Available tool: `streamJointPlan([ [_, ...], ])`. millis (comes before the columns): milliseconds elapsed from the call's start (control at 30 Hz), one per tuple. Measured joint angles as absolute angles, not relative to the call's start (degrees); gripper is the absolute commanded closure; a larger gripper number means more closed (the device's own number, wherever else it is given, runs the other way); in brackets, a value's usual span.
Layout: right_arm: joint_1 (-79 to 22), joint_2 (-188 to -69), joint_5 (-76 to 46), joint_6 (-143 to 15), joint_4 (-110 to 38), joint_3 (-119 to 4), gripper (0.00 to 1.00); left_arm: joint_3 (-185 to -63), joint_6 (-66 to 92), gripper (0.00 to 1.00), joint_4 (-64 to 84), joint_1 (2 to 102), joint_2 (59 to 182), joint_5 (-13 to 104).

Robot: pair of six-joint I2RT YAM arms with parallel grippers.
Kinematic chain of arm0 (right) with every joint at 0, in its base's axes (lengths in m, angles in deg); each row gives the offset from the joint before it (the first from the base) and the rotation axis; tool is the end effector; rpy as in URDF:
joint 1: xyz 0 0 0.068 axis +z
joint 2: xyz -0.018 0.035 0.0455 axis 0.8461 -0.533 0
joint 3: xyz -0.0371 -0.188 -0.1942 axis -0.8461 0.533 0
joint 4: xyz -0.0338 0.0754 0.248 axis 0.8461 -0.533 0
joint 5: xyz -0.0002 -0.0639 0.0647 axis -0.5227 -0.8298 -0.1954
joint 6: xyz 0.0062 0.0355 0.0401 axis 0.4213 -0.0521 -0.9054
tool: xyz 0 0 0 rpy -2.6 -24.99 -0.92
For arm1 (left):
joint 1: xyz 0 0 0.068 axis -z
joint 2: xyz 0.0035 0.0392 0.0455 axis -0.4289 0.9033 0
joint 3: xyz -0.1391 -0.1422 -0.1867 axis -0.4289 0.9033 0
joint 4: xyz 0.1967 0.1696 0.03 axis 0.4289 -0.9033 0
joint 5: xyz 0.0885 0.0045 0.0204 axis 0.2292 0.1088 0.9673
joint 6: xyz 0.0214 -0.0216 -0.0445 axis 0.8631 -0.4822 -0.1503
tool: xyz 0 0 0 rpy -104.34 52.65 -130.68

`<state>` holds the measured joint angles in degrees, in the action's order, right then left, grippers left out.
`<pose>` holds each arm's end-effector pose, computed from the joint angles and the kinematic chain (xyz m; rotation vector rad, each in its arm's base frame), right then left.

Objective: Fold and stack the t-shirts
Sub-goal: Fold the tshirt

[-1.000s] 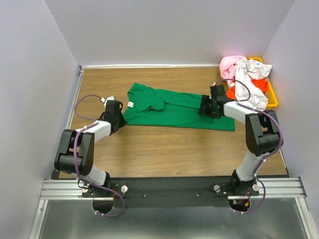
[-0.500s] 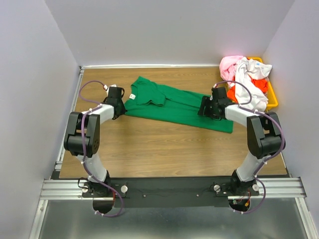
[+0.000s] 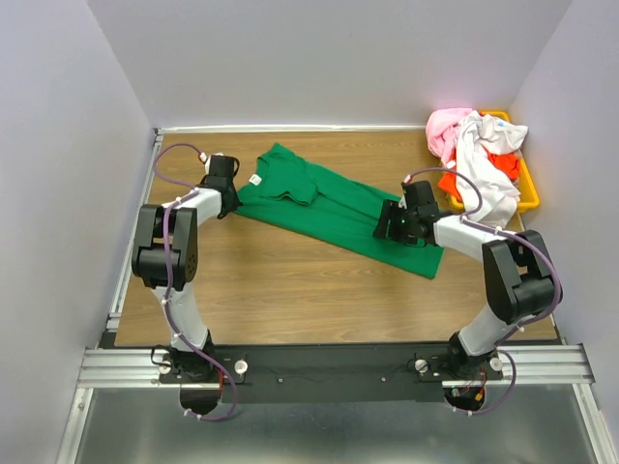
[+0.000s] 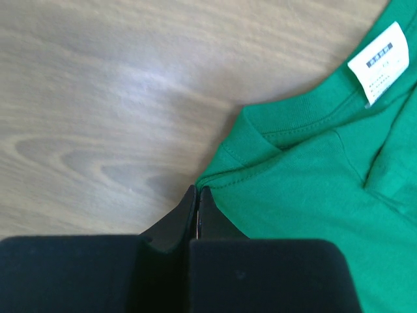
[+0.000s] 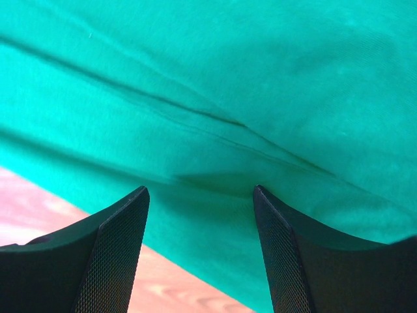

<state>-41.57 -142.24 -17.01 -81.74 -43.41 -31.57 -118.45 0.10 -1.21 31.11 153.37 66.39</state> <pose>0.3106 0.0939 0.1590 0.1461 2.5315 0.4142 0.3932 -0.0314 0.1610 -0.4898 2.3788 0.0362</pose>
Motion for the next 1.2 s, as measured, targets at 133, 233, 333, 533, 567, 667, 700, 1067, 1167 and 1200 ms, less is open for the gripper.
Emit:
streamJointPlan([
  [133, -38.31, -139.99, -16.6, -83.05, -45.38, -29.93, 0.28, -122.15, 1.28, 1.0, -2.15, 30.63, 156.08, 67.64],
  [233, -36.25, -137.61, -15.88, -84.01, -48.83, -28.81, 0.27, -125.49, 2.13, 1.0, -3.46, 30.52, 158.29, 68.62],
  [333, -35.47, -134.7, -15.83, -84.16, -54.12, -28.2, 0.27, -129.23, 2.85, 1.0, -4.97, 29.96, 160.65, 69.89],
  [533, -35.49, -128.16, -16.99, -84.1, -60.9, -30.23, 0.21, -133.55, 4.64, 0.45, -8.2, 28.64, 162.07, 70.81],
  [567, -35.49, -127.53, -17.67, -83.99, -61.38, -31.2, 0.2, -133.99, 4.8, 0.34, -8.44, 28.49, 161.9, 70.85],
  [667, -35.51, -127.6, -20.86, -83.55, -62.08, -33.62, 0.19, -134.01, 5.04, 0.24, -9.49, 28.47, 160.17, 70.85],
  [700, -35.62, -128.21, -21.91, -83.16, -62.1, -34.17, 0.19, -134.01, 4.99, 0.23, -9.69, 28.47, 159.49, 70.85],
  [1067, -36.6, -135.73, -25.97, -80.51, -60.55, -34.91, 0.19, -128.62, 3.68, 0.22, -6.59, 36.88, 146.86, 66.53],
  [1167, -36.6, -136.36, -25.95, -80.47, -59.48, -34.8, 0.19, -124.97, 2.76, 0.22, -3.79, 39.86, 146.79, 60.54],
  [1200, -36.63, -136.71, -25.93, -80.49, -58.91, -34.63, 0.19, -123.63, 2.33, 0.22, -2.78, 40.18, 147.01, 57.65],
])
